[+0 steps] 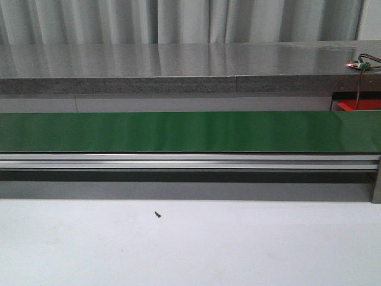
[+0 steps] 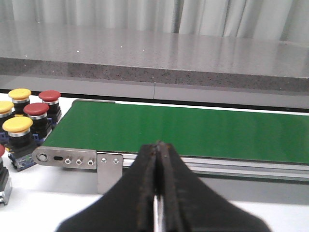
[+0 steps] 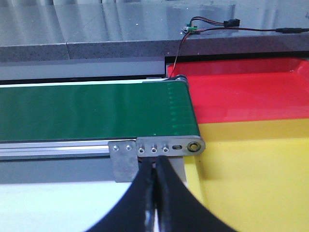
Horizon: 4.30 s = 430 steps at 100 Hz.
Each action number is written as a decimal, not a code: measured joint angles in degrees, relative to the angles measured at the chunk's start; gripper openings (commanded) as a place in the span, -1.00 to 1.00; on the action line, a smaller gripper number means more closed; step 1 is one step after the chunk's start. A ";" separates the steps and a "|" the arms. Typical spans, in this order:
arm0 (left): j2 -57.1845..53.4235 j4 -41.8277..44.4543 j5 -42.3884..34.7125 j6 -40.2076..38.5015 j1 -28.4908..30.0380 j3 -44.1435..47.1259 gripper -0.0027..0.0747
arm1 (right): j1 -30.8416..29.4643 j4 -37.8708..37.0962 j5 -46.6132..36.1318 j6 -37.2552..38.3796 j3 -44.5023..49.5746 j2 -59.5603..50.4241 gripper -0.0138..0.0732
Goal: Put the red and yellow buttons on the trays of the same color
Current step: 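Move the left gripper down over a red push-button on the table, then grasp the red push-button with the left gripper and lift it over the belt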
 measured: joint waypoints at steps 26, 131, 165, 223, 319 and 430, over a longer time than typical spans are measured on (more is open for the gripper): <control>0.00 -6.47 1.98 0.00 0.00 -0.83 -0.98 | 0.00 0.00 0.00 0.00 0.00 0.00 -0.84; 27.92 -8.14 10.91 0.00 0.88 -28.69 -0.98 | 0.00 0.00 0.00 0.00 0.00 0.00 -0.84; 41.79 -7.70 18.40 -0.05 13.05 -39.69 -0.96 | 0.00 0.00 0.00 0.00 0.00 0.00 -0.84; 60.47 -6.92 32.72 -0.05 31.28 -48.74 0.61 | 0.00 0.00 0.00 0.00 0.00 0.00 -0.84; 93.99 -4.73 25.43 -0.05 31.92 -56.63 0.54 | 0.00 0.00 0.00 0.00 0.00 0.00 -0.84; 97.15 -4.73 17.28 -0.05 31.92 -56.11 -0.39 | 0.00 0.00 0.00 0.00 0.00 0.00 -0.84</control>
